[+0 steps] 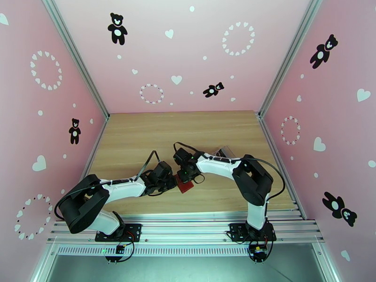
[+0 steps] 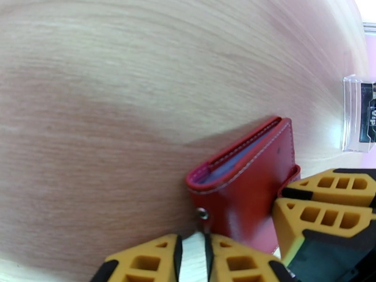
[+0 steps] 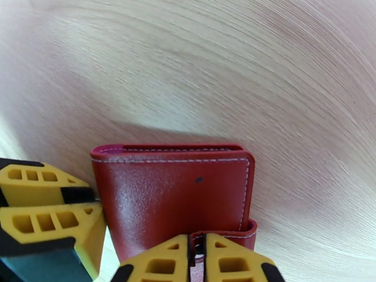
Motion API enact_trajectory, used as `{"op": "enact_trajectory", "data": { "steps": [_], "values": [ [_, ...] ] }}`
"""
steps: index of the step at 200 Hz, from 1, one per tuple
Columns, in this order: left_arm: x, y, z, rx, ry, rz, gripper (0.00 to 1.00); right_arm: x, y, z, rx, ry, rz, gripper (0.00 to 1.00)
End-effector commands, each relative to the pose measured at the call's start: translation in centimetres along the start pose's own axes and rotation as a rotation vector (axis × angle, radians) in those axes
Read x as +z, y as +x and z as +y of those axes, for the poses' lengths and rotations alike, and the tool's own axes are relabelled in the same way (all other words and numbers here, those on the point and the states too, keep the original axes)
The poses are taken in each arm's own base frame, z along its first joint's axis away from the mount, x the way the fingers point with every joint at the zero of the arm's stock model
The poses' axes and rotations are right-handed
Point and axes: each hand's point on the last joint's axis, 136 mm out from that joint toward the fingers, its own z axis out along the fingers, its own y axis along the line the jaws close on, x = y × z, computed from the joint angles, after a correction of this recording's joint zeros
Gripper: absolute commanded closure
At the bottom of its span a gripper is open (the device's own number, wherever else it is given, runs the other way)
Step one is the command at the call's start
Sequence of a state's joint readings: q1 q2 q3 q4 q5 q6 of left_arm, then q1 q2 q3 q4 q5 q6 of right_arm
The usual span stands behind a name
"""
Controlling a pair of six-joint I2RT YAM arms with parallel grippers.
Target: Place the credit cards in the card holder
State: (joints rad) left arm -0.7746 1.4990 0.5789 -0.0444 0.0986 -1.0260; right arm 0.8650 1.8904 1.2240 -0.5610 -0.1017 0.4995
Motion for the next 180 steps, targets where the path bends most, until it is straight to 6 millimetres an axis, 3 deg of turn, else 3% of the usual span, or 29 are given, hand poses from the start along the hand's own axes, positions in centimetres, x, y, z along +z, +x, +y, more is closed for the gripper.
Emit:
{"op": "enact_trajectory", "data": {
  "steps": [1,61,108,137,162,180],
  "values": [
    [0.7,0.3,0.6,-0.006,-0.028,0.025,0.77,1.6,0.8,0.6,0.048,-0.113,0.017,1.0],
    [0.4,0.2,0.7,0.007,-0.041,0.021,0.77,-0.9,-0.4,1.7,0.147,-0.375,-0.07,1.0],
    [0.1,-0.1,0.6,0.023,-0.05,0.014,0.77,-3.7,-0.6,1.4,0.16,-0.44,-0.121,1.0],
    [-2.0,-1.3,0.5,0.056,-0.082,-0.038,0.75,-6.9,-0.8,1.3,0.145,-0.451,-0.185,1.0],
    [-4.8,-2.7,1.1,0.06,-0.103,-0.1,0.71,-10.9,-0.8,2.3,0.116,-0.497,-0.257,1.0],
    [-7.0,-3.6,2.1,0.043,-0.117,-0.145,0.52,-13.7,-0.5,2.3,0.105,-0.482,-0.319,1.0]
  ]
}}
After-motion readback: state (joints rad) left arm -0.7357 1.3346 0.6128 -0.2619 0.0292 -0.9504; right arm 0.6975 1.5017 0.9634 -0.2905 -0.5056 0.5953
